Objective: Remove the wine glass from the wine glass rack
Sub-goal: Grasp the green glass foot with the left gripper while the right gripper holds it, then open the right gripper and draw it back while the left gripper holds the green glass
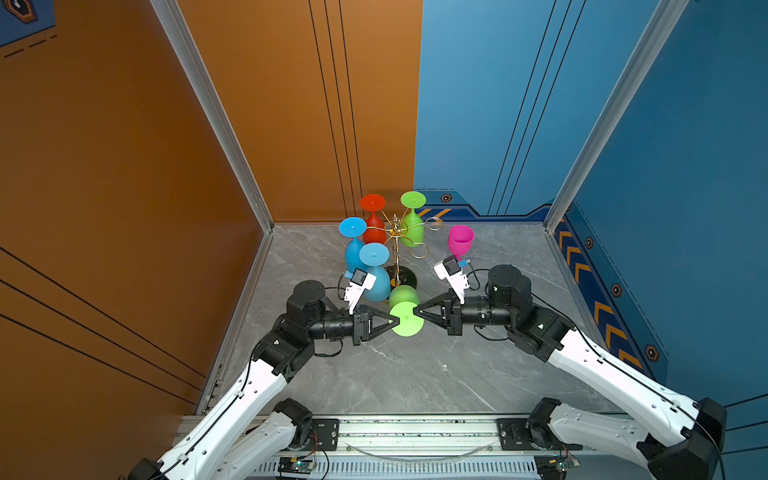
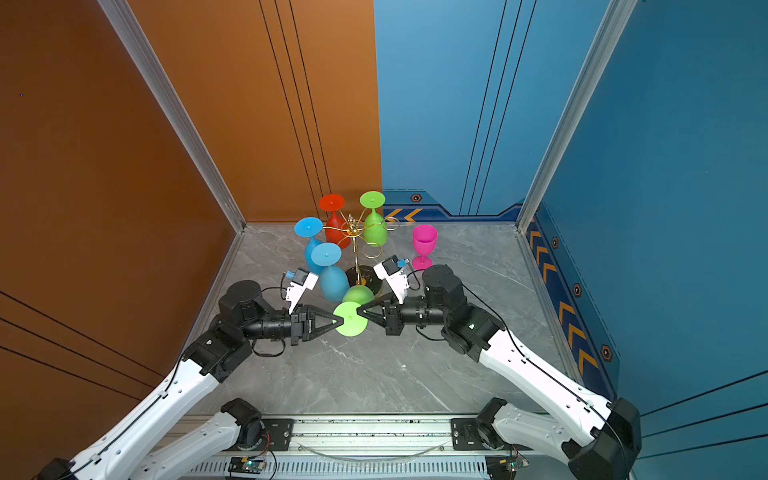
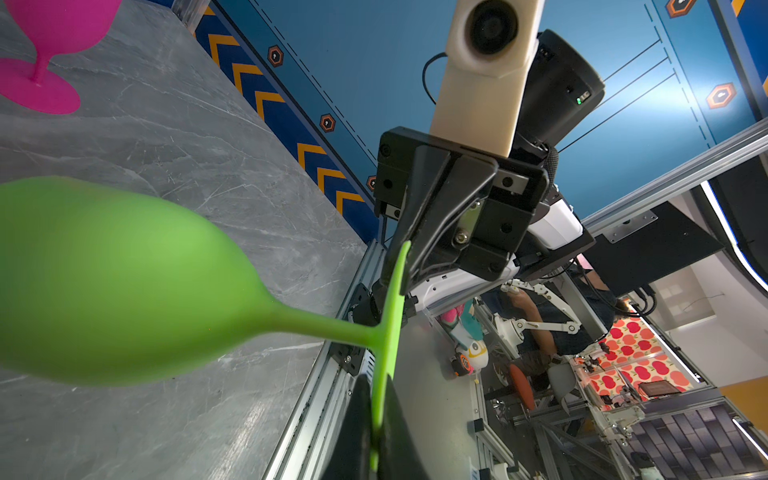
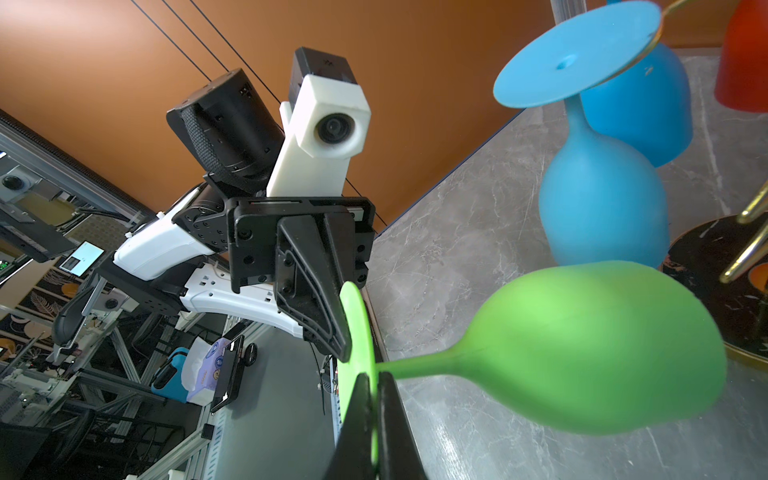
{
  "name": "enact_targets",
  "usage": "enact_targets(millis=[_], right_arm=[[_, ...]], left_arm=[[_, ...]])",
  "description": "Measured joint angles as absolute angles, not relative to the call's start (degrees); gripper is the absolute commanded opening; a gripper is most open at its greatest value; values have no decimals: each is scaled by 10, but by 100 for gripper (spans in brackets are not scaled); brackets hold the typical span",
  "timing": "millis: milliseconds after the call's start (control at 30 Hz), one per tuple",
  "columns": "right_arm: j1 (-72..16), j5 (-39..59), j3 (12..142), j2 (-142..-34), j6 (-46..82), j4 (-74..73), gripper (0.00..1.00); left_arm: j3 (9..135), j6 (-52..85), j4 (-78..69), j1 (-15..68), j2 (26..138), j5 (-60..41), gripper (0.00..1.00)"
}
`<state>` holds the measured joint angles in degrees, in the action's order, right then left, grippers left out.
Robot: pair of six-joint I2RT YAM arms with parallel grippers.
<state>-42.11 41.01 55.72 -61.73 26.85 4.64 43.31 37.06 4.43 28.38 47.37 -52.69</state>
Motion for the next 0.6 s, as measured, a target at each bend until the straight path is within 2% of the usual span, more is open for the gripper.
enact_targets(millis=[33, 200, 333, 433, 500, 600], right_arm=[[-421, 410, 557, -617, 269, 46, 8], [-420, 403, 557, -617, 270, 46, 27], [-415, 397, 552, -611, 269, 46, 51], [-409, 387, 543, -593, 271, 47, 66], [-398, 383, 538, -578, 272, 47, 73], [-377, 368, 528, -553, 274, 47, 77]], left_arm=[[433, 371, 44, 284, 474, -527, 0], [432, 370, 44, 285, 473, -529, 0], [428, 364, 44, 287, 467, -529, 0], [420, 354, 45, 294, 458, -527, 0], [418, 340, 51, 299, 451, -519, 0], [418, 309, 73, 311, 440, -492, 0]])
